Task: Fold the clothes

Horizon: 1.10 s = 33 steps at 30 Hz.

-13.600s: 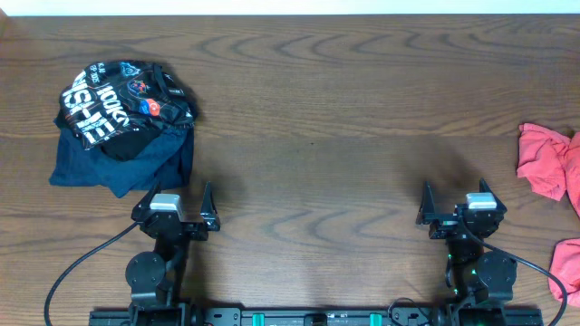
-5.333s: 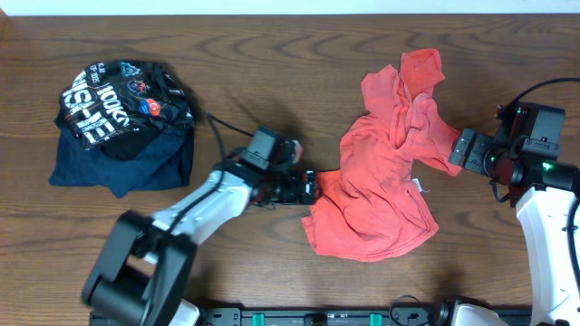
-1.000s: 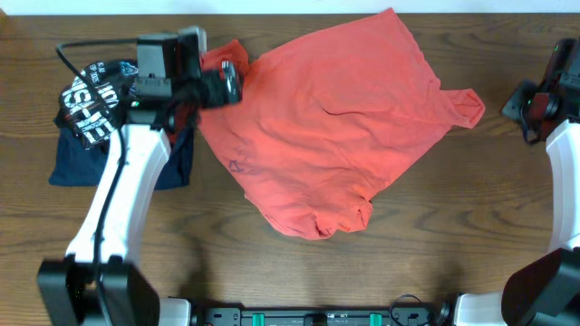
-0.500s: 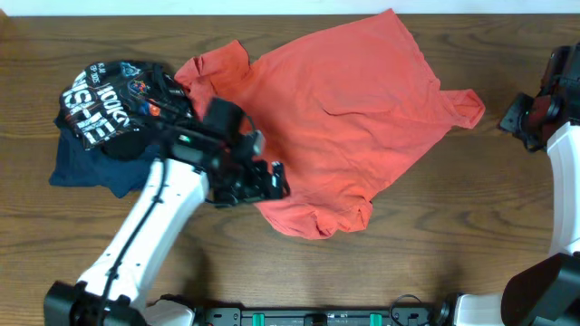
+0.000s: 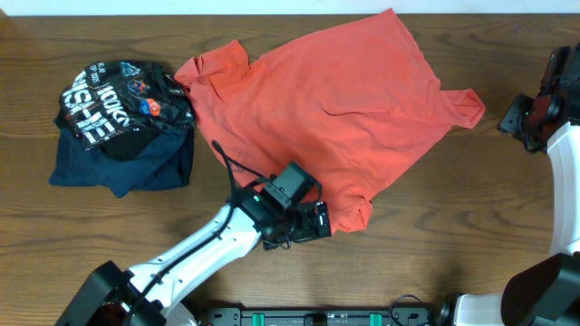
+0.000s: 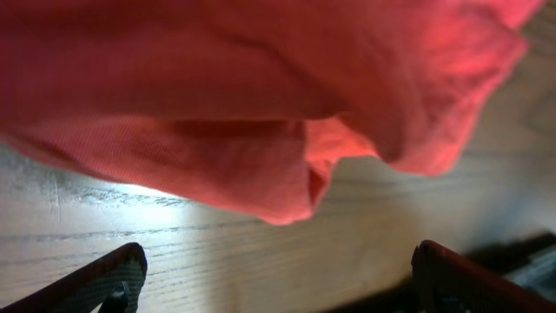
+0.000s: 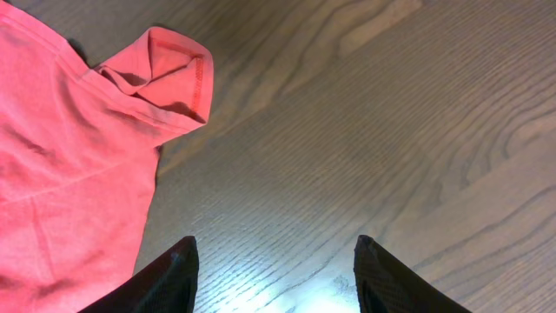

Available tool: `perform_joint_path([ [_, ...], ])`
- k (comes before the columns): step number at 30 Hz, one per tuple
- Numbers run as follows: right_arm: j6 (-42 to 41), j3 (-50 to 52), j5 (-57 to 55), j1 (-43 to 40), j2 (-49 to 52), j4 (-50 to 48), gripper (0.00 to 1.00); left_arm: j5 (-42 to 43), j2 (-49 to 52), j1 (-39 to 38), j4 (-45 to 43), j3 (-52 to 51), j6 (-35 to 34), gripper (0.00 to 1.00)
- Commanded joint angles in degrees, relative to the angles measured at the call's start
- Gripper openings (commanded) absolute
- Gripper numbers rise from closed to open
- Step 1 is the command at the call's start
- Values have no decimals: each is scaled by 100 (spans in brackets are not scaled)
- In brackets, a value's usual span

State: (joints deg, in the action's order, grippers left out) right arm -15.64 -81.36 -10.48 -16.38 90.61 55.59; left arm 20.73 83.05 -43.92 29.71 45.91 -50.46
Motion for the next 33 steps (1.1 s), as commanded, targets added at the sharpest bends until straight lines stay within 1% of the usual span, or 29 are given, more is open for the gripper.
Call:
perform_joint_path([
  [1, 92, -33, -85, -17, -114, 37, 56, -820, 13, -227, -284, -232, -1104, 97],
  [4, 92, -33, -83, -17, -114, 63, 56, -1139, 66, -334, -647, -409, -1499, 88],
  [6, 92, -33, -83, -17, -114, 63, 56, -1139, 173, -365, -782, -457, -1661, 86],
  [10, 92, -33, -83, -17, -114, 85, 56, -1115, 518, -369, -1095, -457, -1694, 82],
  [12, 92, -33, -83, -17, -114, 96, 56, -1060, 704, -369, -1283, -457, -1696, 74],
  [13, 92, -33, -83, -17, -114, 98, 56, -1001, 793, -369, -1342, -457, -1696, 67],
  [14, 92, -33, -83, -17, -114, 98, 56, -935, 876, -369, -1364, -457, -1696, 52],
  [15, 92, -33, -83, -17, -114, 98, 56, -933, 905, -369, -1351, -457, -1690, 41],
  [16, 92, -33, -85, -17, -114, 101, 56, -935, 907, -367, -1300, -457, -1659, 26],
  [17, 92, -33, -85, -17, -114, 105, 56, -927, 898, -361, -1220, -457, -1609, 14],
  [18, 92, -33, -83, -17, -114, 116, 56, -898, 870, -345, -1130, -457, -1550, 6],
  [21, 98, -33, -70, -17, -114, 175, 56, -876, 649, -168, -610, -455, -1178, 6],
  [24, 404, -17, 339, -17, -98, 256, 56, -879, 208, 234, -2, -455, -422, 6],
  [26, 638, 33, 664, -15, -79, 260, 56, -879, -144, 601, 326, -448, 66, 6],
  [30, 649, 258, 802, -4, 68, 201, 56, -901, -883, 1458, 911, -433, 970, 6],
  [33, 651, 503, 1213, 17, 275, 46, 55, -1115, -1204, 1919, 1187, -433, 1259, 6],
])
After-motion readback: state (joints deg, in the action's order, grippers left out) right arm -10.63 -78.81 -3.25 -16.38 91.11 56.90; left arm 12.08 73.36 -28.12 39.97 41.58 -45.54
